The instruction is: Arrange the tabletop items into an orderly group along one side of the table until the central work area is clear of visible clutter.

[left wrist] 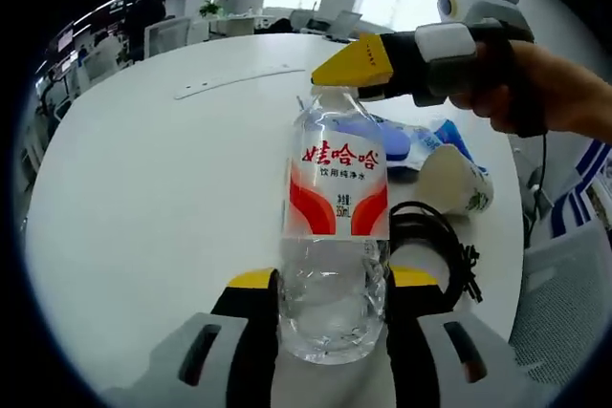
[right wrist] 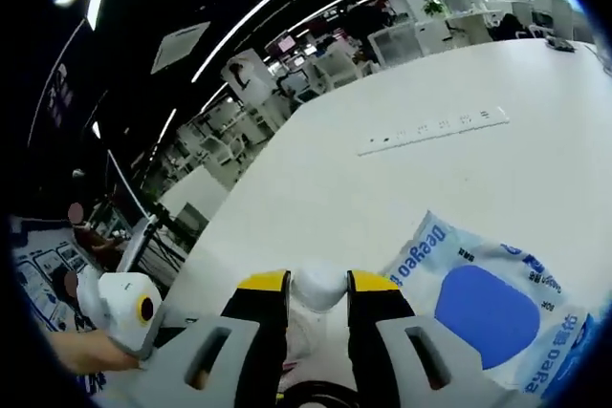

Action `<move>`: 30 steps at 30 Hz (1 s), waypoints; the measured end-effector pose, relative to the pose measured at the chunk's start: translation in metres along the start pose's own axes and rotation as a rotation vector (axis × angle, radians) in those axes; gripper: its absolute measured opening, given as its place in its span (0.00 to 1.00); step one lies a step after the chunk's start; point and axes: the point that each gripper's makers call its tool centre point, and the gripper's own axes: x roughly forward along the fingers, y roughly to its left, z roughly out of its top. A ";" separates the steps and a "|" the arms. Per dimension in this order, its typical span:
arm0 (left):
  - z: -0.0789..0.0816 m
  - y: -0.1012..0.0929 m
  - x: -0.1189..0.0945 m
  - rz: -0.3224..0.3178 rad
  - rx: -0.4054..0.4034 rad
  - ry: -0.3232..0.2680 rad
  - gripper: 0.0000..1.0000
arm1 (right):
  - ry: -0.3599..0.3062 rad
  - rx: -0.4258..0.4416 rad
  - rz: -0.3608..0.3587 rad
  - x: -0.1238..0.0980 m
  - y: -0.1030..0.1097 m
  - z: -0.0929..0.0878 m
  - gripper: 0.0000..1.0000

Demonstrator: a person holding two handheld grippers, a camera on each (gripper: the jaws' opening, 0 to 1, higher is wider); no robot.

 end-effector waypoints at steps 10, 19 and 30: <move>0.000 0.001 -0.006 0.037 0.000 -0.072 0.41 | -0.064 -0.212 0.119 -0.008 0.048 0.016 0.18; -0.005 0.001 -0.013 0.088 0.008 -0.121 0.40 | -0.071 -0.351 0.202 -0.015 0.080 0.008 0.18; -0.013 0.002 -0.016 0.114 0.017 -0.120 0.40 | -0.081 -0.455 0.286 -0.023 0.111 -0.008 0.18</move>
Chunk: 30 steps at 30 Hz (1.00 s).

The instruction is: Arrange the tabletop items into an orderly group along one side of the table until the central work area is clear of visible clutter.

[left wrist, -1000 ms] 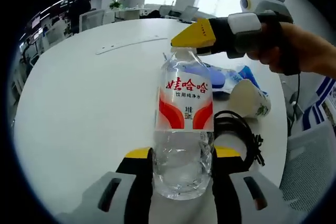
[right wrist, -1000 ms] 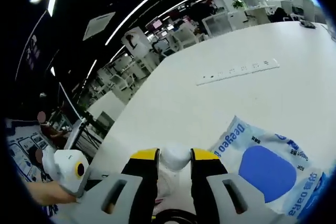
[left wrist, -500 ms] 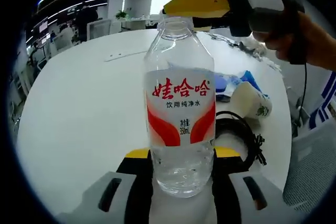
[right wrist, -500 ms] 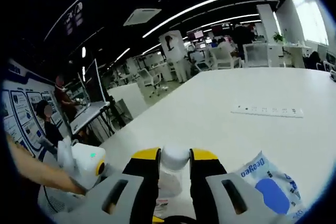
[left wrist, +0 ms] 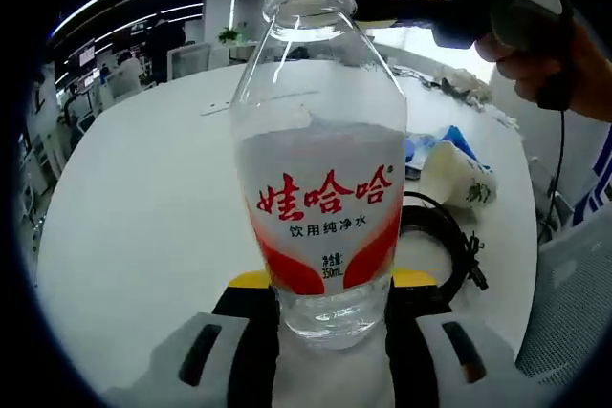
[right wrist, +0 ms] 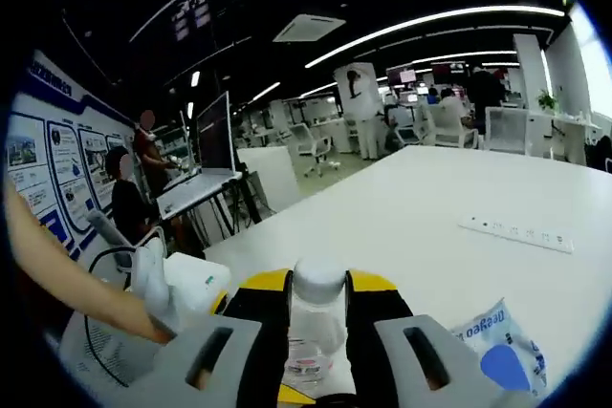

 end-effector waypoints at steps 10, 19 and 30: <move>-0.006 -0.003 0.001 0.025 0.004 0.000 0.40 | -0.004 -0.055 0.081 -0.002 0.026 -0.007 0.18; -0.008 -0.004 0.000 0.061 0.016 -0.005 0.40 | -0.023 -0.104 0.118 -0.004 0.034 -0.008 0.18; -0.012 -0.006 -0.002 0.119 0.040 -0.013 0.40 | -0.082 -0.190 0.178 -0.015 0.048 -0.014 0.18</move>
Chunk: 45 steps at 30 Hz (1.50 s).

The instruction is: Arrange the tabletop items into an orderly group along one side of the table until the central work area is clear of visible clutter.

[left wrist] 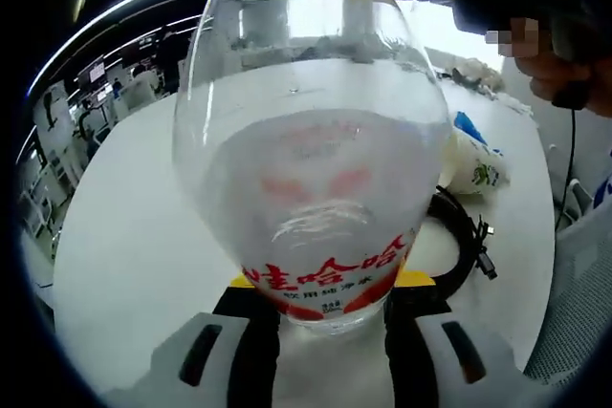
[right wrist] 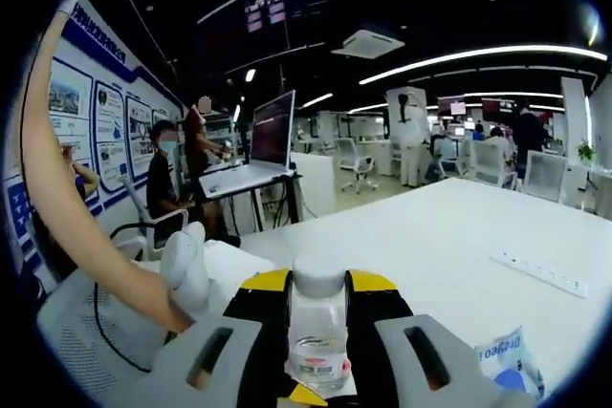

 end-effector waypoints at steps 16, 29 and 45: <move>0.001 0.003 0.001 0.112 -0.099 -0.037 0.40 | 0.008 -0.039 0.078 0.006 0.001 -0.005 0.22; 0.001 0.005 0.001 0.132 -0.134 -0.039 0.40 | 0.012 -0.052 0.116 0.015 0.003 -0.008 0.20; 0.002 0.006 -0.002 0.124 -0.168 -0.051 0.41 | 0.007 -0.053 0.127 0.017 0.001 -0.007 0.18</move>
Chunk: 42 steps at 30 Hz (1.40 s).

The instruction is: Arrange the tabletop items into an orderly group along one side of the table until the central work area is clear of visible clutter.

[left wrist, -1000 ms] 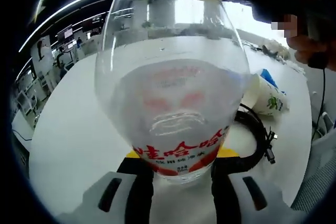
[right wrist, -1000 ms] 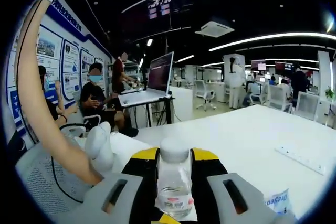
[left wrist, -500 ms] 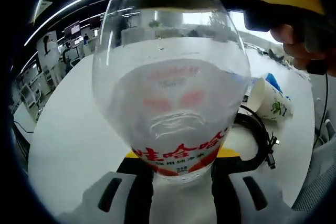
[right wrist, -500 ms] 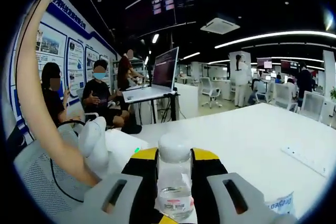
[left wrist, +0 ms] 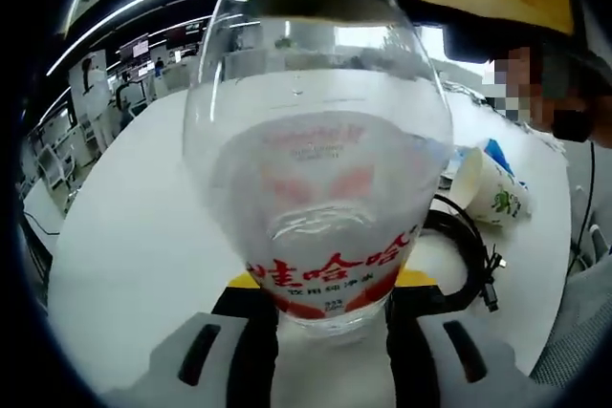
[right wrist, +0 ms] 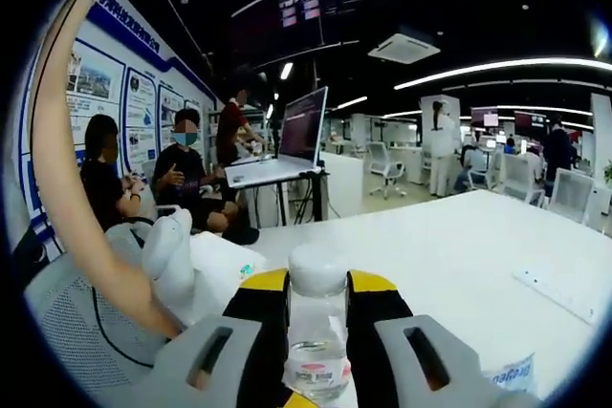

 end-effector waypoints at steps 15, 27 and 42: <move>0.024 0.007 -0.017 0.012 -0.037 -0.082 0.42 | -0.013 0.015 -0.009 0.003 -0.013 0.002 0.18; 0.038 0.008 -0.040 0.037 -0.060 -0.151 0.42 | -0.021 0.014 -0.014 0.005 -0.027 0.005 0.18; 0.010 0.013 -0.081 0.099 -0.071 -0.119 0.43 | -0.079 0.021 -0.037 0.012 -0.066 0.028 0.18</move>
